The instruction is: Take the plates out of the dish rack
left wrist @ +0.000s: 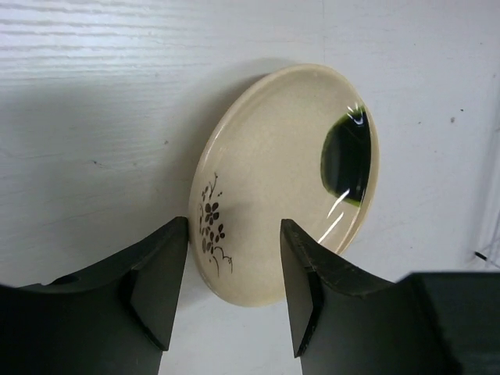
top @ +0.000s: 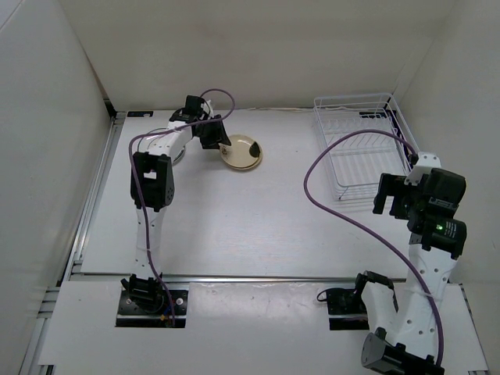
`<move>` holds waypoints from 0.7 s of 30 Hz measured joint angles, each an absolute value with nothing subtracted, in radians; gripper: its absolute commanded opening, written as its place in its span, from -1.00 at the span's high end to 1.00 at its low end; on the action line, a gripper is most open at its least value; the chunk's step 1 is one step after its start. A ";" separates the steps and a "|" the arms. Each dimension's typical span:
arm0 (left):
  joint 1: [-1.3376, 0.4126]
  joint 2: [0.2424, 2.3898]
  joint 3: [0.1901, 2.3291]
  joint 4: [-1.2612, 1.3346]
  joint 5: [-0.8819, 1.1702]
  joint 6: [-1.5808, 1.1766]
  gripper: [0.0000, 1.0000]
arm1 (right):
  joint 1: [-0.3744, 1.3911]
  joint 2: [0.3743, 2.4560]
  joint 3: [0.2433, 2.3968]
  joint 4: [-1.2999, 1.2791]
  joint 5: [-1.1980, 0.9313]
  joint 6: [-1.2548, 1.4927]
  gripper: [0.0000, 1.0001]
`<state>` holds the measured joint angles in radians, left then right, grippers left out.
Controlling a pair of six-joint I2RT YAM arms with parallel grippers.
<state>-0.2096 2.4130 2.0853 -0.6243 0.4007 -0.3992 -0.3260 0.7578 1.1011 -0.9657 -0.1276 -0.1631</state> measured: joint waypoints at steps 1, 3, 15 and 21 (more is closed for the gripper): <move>-0.212 2.408 2.090 -0.631 0.377 -0.390 -0.22 | -0.326 0.758 1.101 -0.963 -0.131 -0.162 -0.98; -0.221 2.401 2.097 -0.638 0.335 -0.373 -0.25 | -0.326 0.758 1.101 -0.961 -0.135 -0.160 -0.98; -0.268 2.257 2.077 -0.691 0.009 -0.271 -0.55 | -0.326 0.797 1.102 -0.914 -0.151 -0.160 -0.98; -0.257 2.020 1.971 -0.693 -0.155 -0.202 -1.00 | -0.326 0.919 1.149 -0.907 -0.130 -0.159 -0.98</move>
<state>-0.2573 2.0197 1.9713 -0.6926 -0.1547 -0.2020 -0.3260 0.9192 1.1492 -0.9070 -0.1299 -0.1589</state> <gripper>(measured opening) 0.987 0.989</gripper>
